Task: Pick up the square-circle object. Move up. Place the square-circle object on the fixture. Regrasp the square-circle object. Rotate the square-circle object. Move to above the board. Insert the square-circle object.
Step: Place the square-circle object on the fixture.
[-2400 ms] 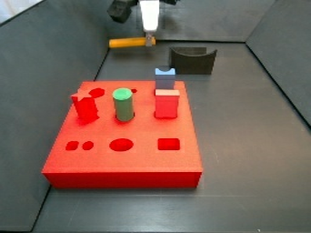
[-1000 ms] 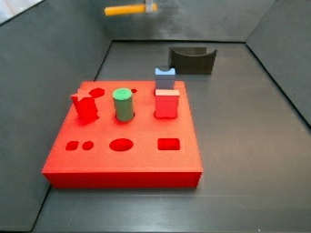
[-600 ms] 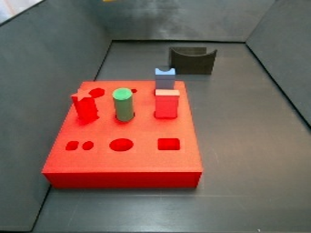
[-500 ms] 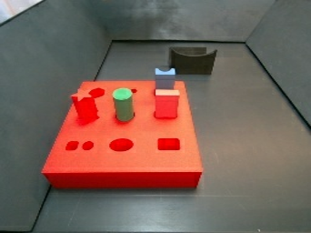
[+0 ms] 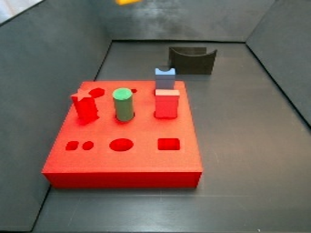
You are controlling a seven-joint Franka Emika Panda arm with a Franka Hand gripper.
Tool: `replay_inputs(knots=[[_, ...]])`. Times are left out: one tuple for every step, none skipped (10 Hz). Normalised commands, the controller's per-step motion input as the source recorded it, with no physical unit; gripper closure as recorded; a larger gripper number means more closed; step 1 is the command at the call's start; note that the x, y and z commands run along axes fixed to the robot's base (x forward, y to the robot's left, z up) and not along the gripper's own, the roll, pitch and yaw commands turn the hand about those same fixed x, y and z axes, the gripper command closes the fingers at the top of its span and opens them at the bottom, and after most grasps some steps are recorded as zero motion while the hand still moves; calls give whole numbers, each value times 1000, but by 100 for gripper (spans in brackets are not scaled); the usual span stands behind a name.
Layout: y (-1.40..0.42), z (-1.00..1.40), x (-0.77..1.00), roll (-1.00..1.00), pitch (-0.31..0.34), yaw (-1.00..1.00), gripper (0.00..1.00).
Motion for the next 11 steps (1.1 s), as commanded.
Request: replay_inputs(knots=[[-1000,188,553,66,117,1000,100],[-979,169,562,70,136,1000,100],[-730,120,458,71,149,1000,100],[-482,76,359,77,164,1000,100],[-243,46,275,83,180,1000,100],[-101,29,172,79,204,1000,100],[-52,24,98,86,221,1000,100],[-31,22,64,96,237,1000,100],[-26,20,56,107,254,1000,100],[1000,-446,516,-857,237,1000,100],[1000,-451,533,-989,266,1000,100]])
